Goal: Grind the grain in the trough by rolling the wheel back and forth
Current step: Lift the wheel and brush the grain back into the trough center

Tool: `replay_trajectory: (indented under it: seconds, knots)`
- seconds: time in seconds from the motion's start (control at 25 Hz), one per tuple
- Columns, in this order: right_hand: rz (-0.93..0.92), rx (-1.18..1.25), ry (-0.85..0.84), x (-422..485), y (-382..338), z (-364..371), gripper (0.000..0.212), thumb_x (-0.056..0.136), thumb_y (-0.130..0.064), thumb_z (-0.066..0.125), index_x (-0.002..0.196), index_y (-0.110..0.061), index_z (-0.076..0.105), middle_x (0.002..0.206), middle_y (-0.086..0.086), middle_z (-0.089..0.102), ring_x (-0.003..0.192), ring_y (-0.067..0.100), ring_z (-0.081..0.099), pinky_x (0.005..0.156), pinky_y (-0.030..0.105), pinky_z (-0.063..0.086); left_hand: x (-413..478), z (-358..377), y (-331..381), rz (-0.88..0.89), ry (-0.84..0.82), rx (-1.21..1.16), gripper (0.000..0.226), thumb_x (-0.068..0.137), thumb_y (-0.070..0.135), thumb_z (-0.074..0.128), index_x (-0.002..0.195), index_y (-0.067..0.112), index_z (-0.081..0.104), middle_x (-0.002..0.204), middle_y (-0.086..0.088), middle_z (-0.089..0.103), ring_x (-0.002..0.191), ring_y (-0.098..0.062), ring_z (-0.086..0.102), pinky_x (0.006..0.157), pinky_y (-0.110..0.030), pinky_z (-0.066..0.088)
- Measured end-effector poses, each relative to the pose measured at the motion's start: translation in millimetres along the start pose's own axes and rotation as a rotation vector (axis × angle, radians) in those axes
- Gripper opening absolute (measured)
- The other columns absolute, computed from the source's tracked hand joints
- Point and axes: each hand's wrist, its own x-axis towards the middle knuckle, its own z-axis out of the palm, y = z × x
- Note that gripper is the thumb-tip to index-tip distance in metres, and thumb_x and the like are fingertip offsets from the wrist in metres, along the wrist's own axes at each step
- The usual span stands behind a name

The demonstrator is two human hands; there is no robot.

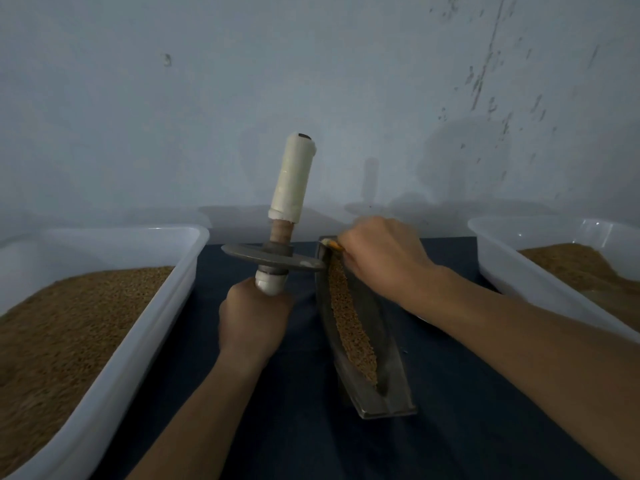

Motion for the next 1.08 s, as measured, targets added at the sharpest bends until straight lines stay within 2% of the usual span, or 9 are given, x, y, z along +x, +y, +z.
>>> replay_trajectory:
  seconds: [0.16,0.24,0.32,0.44,0.56,0.72,0.84,0.96,1.08]
  knots:
    - [-0.036,0.036,-0.056,-25,-5,6,0.023,0.104,-0.024,0.046,0.112,-0.018,0.067,0.096,0.002,0.064,0.083,0.023,0.062,0.053,0.03,0.035,0,1,1,0.001,-0.005,-0.005,0.008,0.077,0.024,0.069,0.069,0.024,0.064,0.061,0.004,0.065,0.06,-0.017,0.063,0.05,-0.027,0.042]
    - [-0.061,0.095,-0.07,-44,-8,3,0.023,0.105,-0.028,0.043,0.107,-0.021,0.064,0.093,-0.001,0.061,0.08,0.023,0.061,0.056,0.031,0.041,0,1,1,-0.001,-0.014,-0.015,0.007,0.076,0.024,0.068,0.07,0.024,0.064,0.061,0.004,0.065,0.059,-0.017,0.063,0.049,-0.027,0.043]
    - [-0.092,0.127,-0.07,-60,-11,-4,0.021,0.104,-0.029,0.042,0.092,-0.025,0.06,0.086,-0.004,0.057,0.075,0.021,0.059,0.059,0.033,0.047,0,1,1,-0.003,-0.011,-0.014,0.007,0.073,0.024,0.068,0.068,0.023,0.063,0.059,0.003,0.064,0.058,-0.018,0.063,0.049,-0.028,0.043]
    - [-0.079,0.159,-0.001,-56,-1,-12,0.026,0.102,-0.03,0.045,0.08,-0.026,0.058,0.076,-0.008,0.053,0.067,0.016,0.055,0.058,0.033,0.049,1,1,0,-0.01,-0.009,-0.025,0.008,0.071,0.025,0.067,0.066,0.022,0.063,0.056,0.004,0.063,0.057,-0.02,0.063,0.048,-0.028,0.043]
    - [-0.052,0.113,0.081,-29,10,-7,0.027,0.101,-0.026,0.047,0.084,-0.022,0.067,0.077,-0.006,0.058,0.07,0.015,0.057,0.058,0.029,0.044,1,1,-1,-0.013,-0.014,-0.035,0.008,0.07,0.024,0.068,0.065,0.021,0.062,0.056,0.004,0.063,0.057,-0.021,0.063,0.048,-0.029,0.044]
    - [-0.105,0.195,0.034,-21,9,13,0.023,0.102,-0.03,0.051,0.099,-0.023,0.073,0.086,-0.004,0.065,0.075,0.015,0.06,0.061,0.029,0.046,3,2,-2,-0.01,-0.019,-0.05,0.007,0.069,0.024,0.068,0.066,0.021,0.063,0.056,0.004,0.063,0.057,-0.022,0.062,0.047,-0.03,0.046]
    - [-0.182,0.319,-0.006,-45,6,15,0.019,0.099,-0.034,0.057,0.099,-0.029,0.075,0.08,-0.011,0.064,0.069,0.004,0.058,0.064,0.027,0.052,3,2,-2,0.003,-0.012,-0.047,0.008,0.07,0.023,0.066,0.065,0.021,0.062,0.055,0.006,0.063,0.054,-0.018,0.06,0.045,-0.027,0.042]
    - [-0.107,0.479,-0.01,-63,11,-4,0.012,0.094,-0.04,0.066,0.095,-0.033,0.076,0.074,-0.015,0.066,0.066,0.0,0.06,0.06,0.013,0.046,2,1,-2,0.009,-0.011,-0.041,0.008,0.07,0.023,0.066,0.064,0.02,0.061,0.053,0.004,0.061,0.052,-0.018,0.058,0.045,-0.026,0.04]
    - [0.08,0.687,0.045,-71,24,-35,0.016,0.09,-0.047,0.068,0.09,-0.033,0.076,0.071,-0.015,0.069,0.063,0.002,0.063,0.055,0.013,0.046,2,1,-2,0.019,-0.016,-0.03,0.009,0.07,0.022,0.066,0.064,0.019,0.061,0.054,0.002,0.061,0.051,-0.018,0.058,0.044,-0.025,0.04]
